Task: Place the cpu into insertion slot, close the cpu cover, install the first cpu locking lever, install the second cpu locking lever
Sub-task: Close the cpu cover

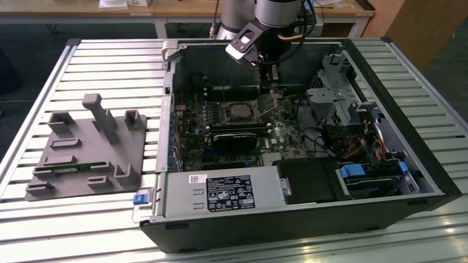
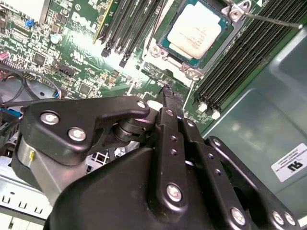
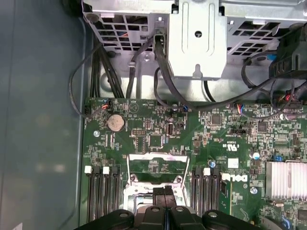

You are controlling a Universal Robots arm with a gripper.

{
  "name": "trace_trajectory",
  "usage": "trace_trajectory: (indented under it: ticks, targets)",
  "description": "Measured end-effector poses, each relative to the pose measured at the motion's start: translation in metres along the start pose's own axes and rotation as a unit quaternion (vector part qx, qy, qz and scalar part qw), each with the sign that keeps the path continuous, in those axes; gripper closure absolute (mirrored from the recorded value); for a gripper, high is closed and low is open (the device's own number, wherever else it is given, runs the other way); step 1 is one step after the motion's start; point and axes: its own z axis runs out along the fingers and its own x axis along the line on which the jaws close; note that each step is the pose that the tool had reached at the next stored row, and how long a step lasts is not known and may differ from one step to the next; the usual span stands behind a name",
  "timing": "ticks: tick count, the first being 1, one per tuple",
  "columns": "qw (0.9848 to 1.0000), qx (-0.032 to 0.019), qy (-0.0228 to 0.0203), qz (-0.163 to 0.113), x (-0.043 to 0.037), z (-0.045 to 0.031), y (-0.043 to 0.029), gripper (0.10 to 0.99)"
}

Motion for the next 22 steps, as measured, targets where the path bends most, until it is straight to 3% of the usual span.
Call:
trace_trajectory:
  ticks: [22]
  targets:
    - [1.0000,0.0000,0.0001,0.000,0.0002,0.0008,0.0191,0.980]
